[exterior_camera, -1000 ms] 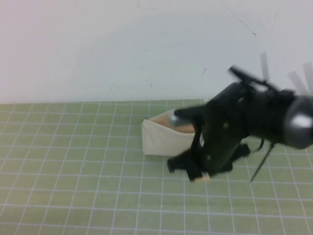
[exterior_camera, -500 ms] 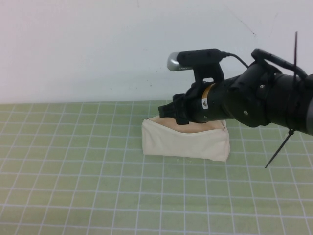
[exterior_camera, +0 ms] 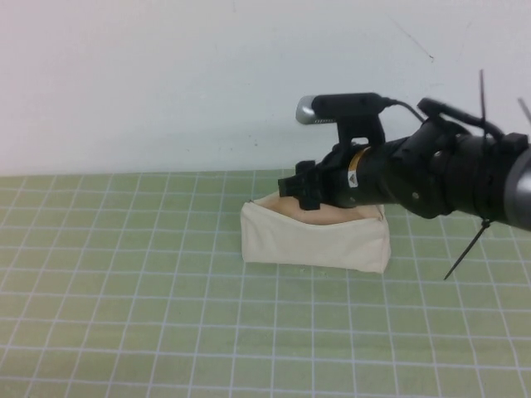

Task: Put eraser into pencil case

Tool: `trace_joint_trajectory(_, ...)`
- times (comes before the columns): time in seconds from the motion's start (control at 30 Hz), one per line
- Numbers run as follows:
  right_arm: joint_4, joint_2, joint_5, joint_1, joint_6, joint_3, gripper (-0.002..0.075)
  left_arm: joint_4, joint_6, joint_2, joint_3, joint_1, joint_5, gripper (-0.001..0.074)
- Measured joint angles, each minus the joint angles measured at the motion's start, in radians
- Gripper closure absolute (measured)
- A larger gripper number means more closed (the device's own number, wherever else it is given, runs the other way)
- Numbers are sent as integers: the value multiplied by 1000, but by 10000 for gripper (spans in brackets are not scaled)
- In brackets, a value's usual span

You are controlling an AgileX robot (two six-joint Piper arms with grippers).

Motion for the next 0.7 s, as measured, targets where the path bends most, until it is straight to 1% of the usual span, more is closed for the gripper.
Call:
trace_joint_trajectory(0.03, 2, -13, 7, 0, 2, 0, 289, 0, 0, 0, 0, 0, 0, 736)
trace_joint_trajectory(0.07, 5, -34, 22, 0, 2, 0, 323, 0, 0, 0, 0, 0, 0, 736)
trace_joint_trajectory(0.1, 9, -61, 42, 0, 4, 0, 369, 0, 0, 0, 0, 0, 0, 736)
trace_joint_trajectory(0.23, 26, -201, 149, 5, -8, 4, 600, 0, 0, 0, 0, 0, 0, 736)
trace_joint_trajectory(0.27, 26, -250, 167, 12, -29, 14, 644, 0, 0, 0, 0, 0, 0, 736)
trace_joint_trajectory(0.3, 26, -303, 178, 20, -56, 31, 673, 0, 0, 0, 0, 0, 0, 736)
trace_joint_trajectory(0.43, 26, -511, 183, 65, -135, 150, 715, 0, 0, 0, 0, 0, 0, 736)
trace_joint_trajectory(0.53, 30, -667, 158, 90, -151, 278, 722, 0, 0, 0, 0, 0, 0, 736)
trace_joint_trajectory(0.7, 30, -887, 160, 92, -161, 453, 726, 0, 0, 0, 0, 0, 0, 736)
